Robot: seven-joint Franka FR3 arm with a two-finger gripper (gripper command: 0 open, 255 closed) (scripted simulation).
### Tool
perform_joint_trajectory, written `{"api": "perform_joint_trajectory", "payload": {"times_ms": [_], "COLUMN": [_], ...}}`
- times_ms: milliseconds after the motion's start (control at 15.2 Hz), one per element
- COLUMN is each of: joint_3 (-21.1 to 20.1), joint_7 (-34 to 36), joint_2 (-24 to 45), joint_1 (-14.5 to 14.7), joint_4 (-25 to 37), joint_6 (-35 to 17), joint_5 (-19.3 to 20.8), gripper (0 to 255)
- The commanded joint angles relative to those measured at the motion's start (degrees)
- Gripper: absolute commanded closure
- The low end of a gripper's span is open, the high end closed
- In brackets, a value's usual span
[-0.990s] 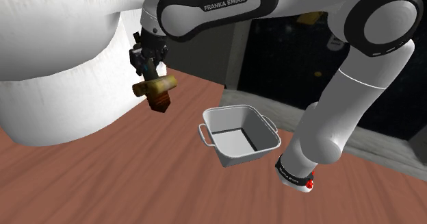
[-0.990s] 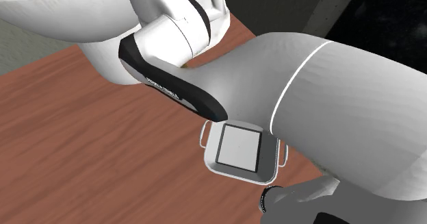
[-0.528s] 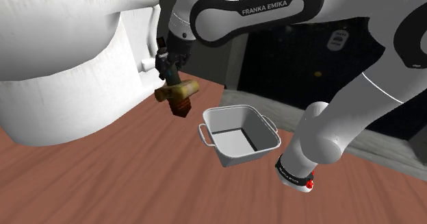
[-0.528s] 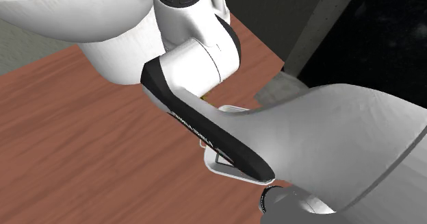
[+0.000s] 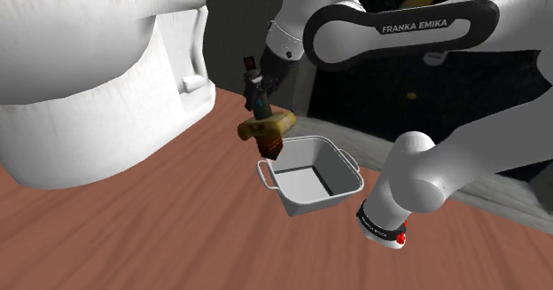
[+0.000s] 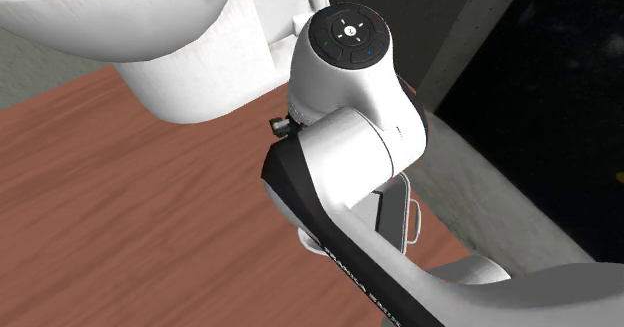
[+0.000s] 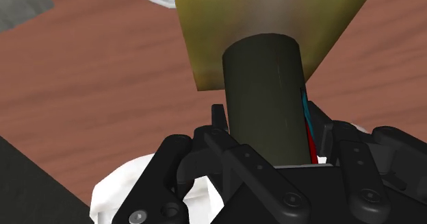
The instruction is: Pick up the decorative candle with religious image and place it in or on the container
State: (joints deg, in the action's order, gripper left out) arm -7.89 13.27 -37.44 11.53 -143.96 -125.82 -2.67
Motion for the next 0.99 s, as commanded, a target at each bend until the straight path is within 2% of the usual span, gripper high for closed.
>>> {"api": "perform_joint_trajectory", "payload": {"times_ms": [0,396,726,924], "joint_3": [0.9,3.7,6.5,6.4], "joint_7": [-0.8,-3.1,-5.1,-5.1], "joint_2": [-5.2,-21.7,-36.8,-37.9], "joint_1": [0.3,0.7,0.2,0.3], "joint_4": [-3.1,-11.5,-16.4,-19.1], "joint_6": [2.0,10.2,20.4,18.8], "joint_5": [-0.2,0.3,1.8,1.7], "gripper": [255,255,255,255]}}
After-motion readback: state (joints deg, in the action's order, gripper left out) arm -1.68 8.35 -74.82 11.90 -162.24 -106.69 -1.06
